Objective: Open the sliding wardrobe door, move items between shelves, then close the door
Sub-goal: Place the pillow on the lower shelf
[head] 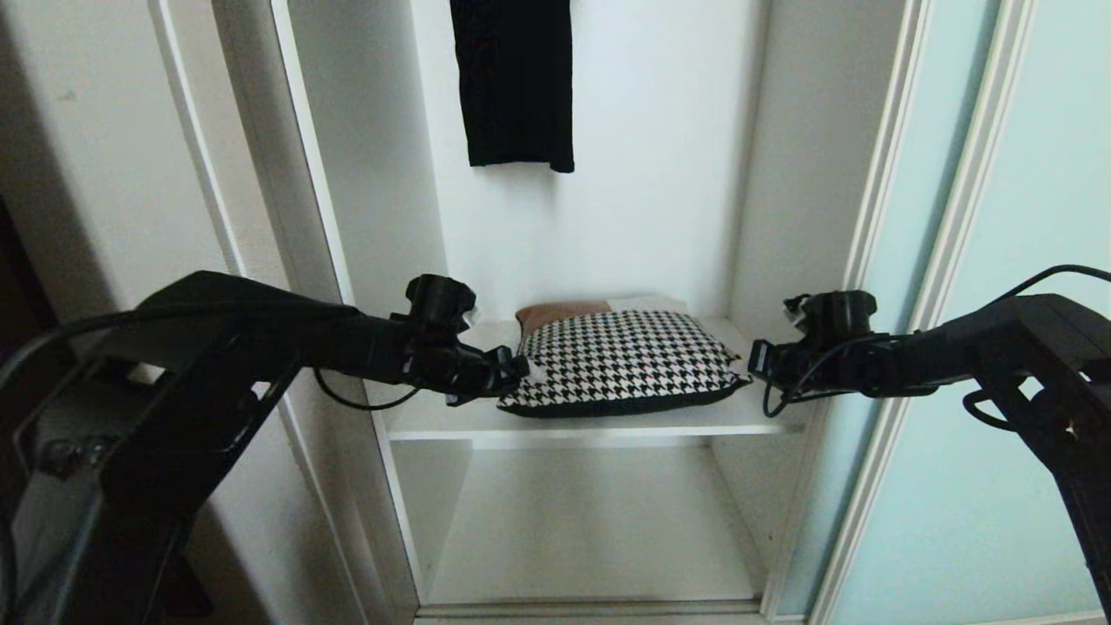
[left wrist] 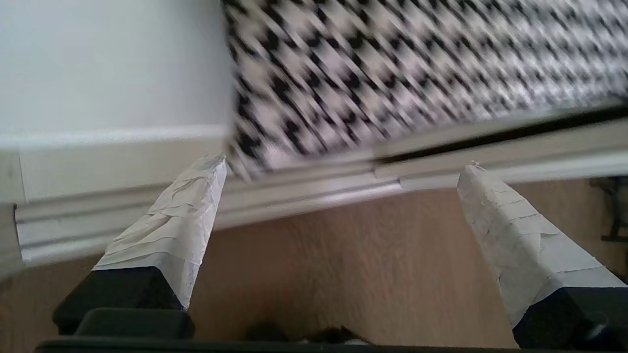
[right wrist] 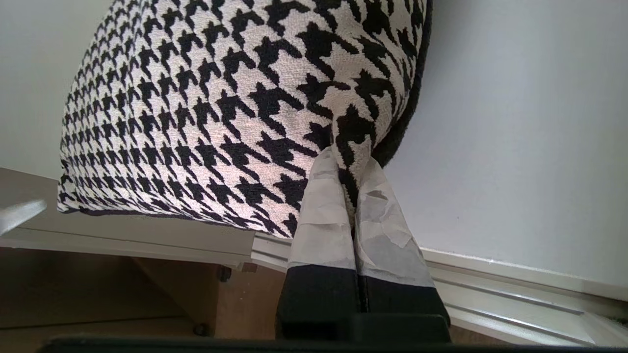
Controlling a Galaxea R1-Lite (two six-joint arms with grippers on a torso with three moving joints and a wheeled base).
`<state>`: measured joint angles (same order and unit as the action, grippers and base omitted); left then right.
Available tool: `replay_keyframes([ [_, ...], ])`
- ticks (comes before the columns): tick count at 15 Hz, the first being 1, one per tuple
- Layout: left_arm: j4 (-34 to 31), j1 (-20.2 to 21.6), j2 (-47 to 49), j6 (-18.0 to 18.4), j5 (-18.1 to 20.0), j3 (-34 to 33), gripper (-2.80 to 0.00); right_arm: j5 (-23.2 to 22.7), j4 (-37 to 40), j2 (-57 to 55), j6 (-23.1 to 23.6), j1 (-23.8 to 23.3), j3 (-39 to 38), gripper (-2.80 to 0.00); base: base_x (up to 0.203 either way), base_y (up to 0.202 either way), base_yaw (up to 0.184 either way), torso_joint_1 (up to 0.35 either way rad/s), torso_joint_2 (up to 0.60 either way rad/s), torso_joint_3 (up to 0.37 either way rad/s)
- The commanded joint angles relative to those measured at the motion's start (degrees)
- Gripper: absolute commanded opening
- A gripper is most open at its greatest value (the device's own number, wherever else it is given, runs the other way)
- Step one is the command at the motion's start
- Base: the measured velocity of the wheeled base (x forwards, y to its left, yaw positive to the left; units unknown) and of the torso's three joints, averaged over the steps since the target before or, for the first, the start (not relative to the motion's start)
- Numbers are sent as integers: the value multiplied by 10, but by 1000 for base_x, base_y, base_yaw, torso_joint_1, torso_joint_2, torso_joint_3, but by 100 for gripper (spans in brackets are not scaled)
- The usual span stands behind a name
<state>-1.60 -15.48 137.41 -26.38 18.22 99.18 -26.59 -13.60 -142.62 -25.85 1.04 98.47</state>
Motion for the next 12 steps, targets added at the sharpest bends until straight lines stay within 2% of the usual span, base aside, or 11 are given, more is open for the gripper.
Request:
replay_keyframes([
  [1,-1,4,63,0,2,48,0,-1,-1,-1,-3,0,-3,-280,0,0,0,0,0,0],
  [6,9,9,126,7,3,115,0,-2,-1,0,-3,0,-4,-280,0,0,0,0,0,0],
  [9,118,12,151,7,5,117,0,-2,-2,2,-2,0,-18,-280,0,0,0,0,0,0],
  [12,141,14,156,8,6,116,0,-3,-2,5,-2,0,-21,-280,0,0,0,0,0,0],
])
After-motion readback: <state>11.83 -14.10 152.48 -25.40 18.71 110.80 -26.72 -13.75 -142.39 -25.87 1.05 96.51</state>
